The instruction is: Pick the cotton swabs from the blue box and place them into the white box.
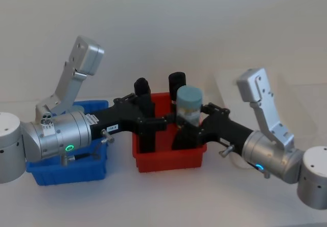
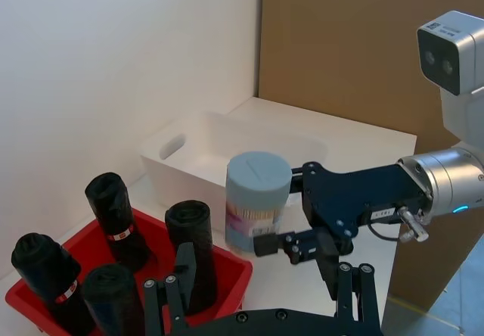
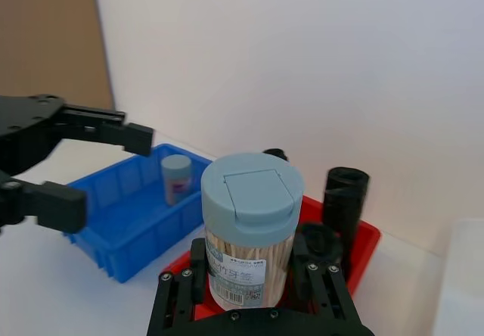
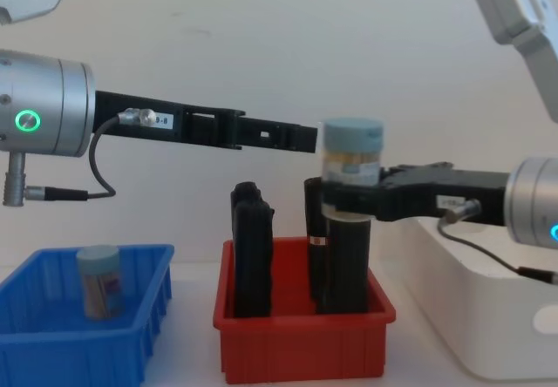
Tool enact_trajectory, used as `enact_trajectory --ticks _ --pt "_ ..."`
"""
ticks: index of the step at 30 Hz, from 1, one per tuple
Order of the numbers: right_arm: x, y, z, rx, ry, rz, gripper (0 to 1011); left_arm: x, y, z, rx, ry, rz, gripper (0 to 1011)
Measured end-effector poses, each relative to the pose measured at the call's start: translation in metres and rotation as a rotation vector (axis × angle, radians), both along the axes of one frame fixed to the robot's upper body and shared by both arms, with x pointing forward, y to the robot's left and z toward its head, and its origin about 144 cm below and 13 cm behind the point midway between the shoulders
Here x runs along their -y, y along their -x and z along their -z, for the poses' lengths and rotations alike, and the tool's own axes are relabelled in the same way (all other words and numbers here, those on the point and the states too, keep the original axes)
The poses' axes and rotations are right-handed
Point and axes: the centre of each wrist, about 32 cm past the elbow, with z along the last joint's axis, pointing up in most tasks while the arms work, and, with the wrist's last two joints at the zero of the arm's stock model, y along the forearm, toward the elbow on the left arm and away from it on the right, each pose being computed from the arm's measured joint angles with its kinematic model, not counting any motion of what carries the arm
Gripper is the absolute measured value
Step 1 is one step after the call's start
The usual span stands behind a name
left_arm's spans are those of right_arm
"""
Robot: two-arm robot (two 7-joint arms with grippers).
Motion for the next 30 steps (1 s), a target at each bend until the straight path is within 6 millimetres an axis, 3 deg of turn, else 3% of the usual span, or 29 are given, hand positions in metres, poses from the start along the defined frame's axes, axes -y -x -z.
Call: enact_trajectory --ticks 16,30 --pt "0.035 0.001 0.003 0.001 -0.026 0.243 645 0.000 0.000 0.000 0.000 0.000 0.000 1004" --pt "0.052 -0.014 0.009 -0.047 -0.037 0.436 645 0.000 0.000 0.000 0.000 0.000 0.000 1004"
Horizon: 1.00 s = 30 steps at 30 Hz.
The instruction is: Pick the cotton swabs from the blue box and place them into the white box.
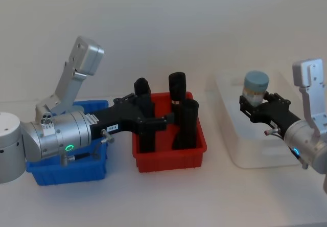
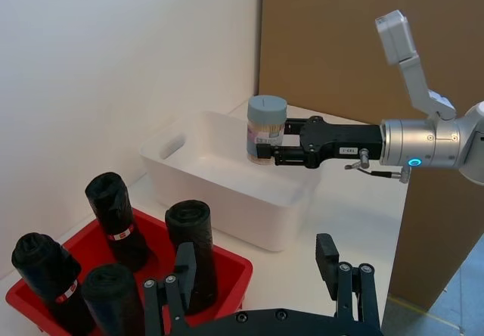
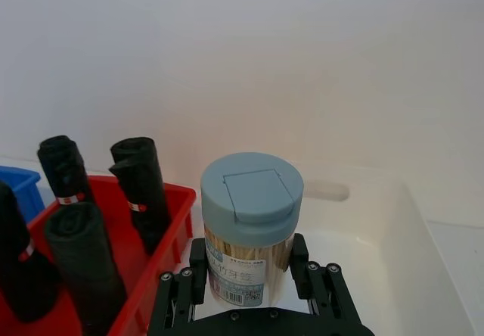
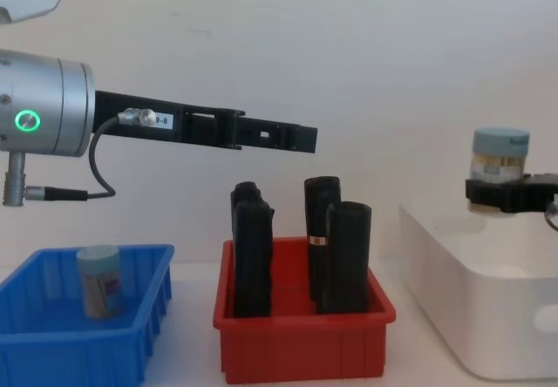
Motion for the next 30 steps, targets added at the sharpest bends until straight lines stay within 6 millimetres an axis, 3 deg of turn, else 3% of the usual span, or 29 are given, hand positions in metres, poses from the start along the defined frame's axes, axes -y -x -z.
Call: enact_trajectory --ticks 20,30 --pt "0.006 -0.024 0.010 -0.123 -0.008 0.048 645 0.000 0.000 0.000 0.000 0.000 0.000 1004" --pt "0.007 -0.026 0.011 -0.130 -0.010 0.045 896 0.000 0.000 0.000 0.000 0.000 0.000 1004"
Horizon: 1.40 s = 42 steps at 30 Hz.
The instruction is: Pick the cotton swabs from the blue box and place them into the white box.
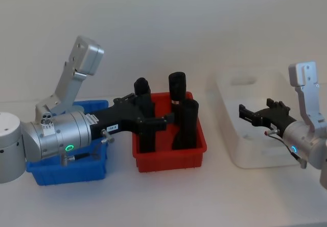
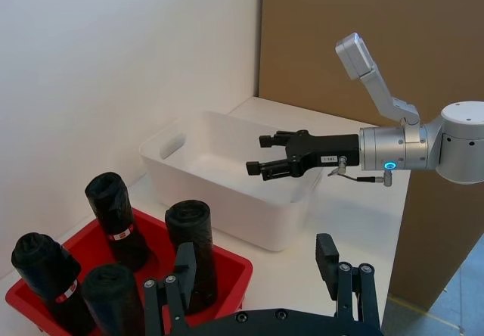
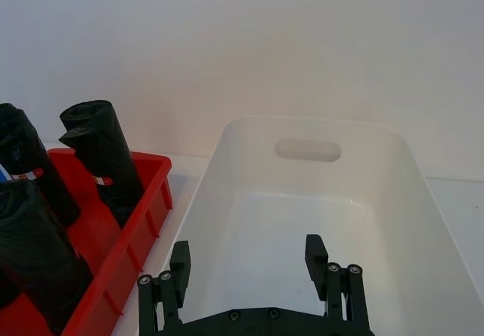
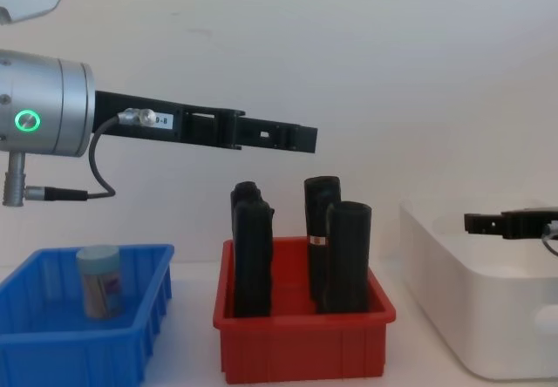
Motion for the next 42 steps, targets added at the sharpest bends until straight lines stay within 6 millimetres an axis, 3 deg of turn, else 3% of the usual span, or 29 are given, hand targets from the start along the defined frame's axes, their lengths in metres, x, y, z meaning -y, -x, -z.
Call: enact_trajectory --ticks 4,42 --pt "0.000 0.000 0.000 0.011 -0.002 0.000 1000 0.000 0.000 0.000 0.000 0.000 0.000 1004" --pt "-0.001 0.013 -0.003 0.173 -0.014 -0.001 1001 0.001 0.001 0.003 0.007 -0.004 -0.014 1004"
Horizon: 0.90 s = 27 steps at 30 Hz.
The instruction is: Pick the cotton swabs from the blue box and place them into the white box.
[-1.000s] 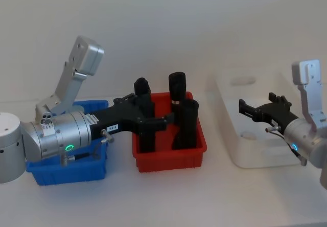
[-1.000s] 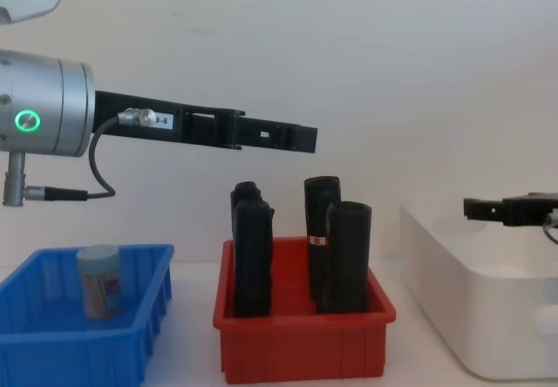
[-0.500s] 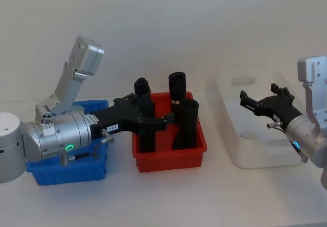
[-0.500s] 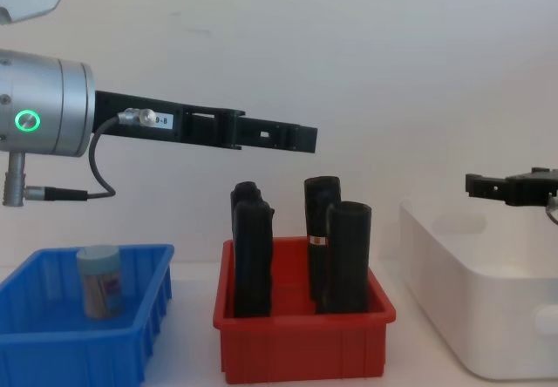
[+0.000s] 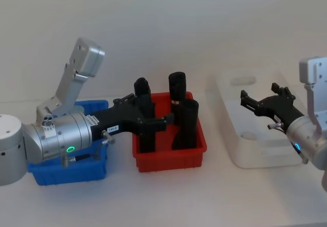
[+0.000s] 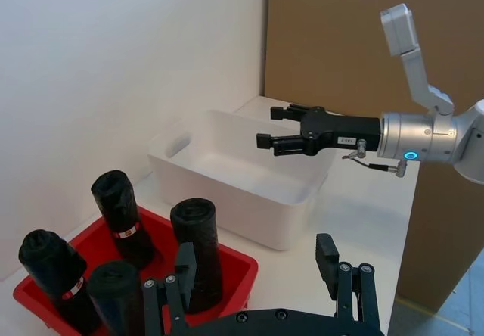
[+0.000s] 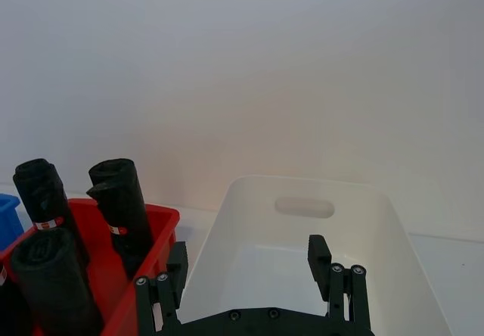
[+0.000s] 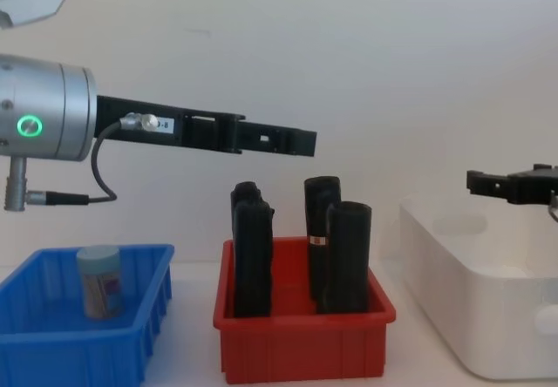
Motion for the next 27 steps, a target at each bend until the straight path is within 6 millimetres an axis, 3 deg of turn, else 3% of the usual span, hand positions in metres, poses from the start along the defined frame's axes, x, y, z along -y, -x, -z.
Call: enact_trajectory --ticks 27 --pt "-0.009 0.071 0.015 0.056 -0.002 -0.040 1001 0.030 0.026 0.048 0.171 -0.055 -0.246 1004"
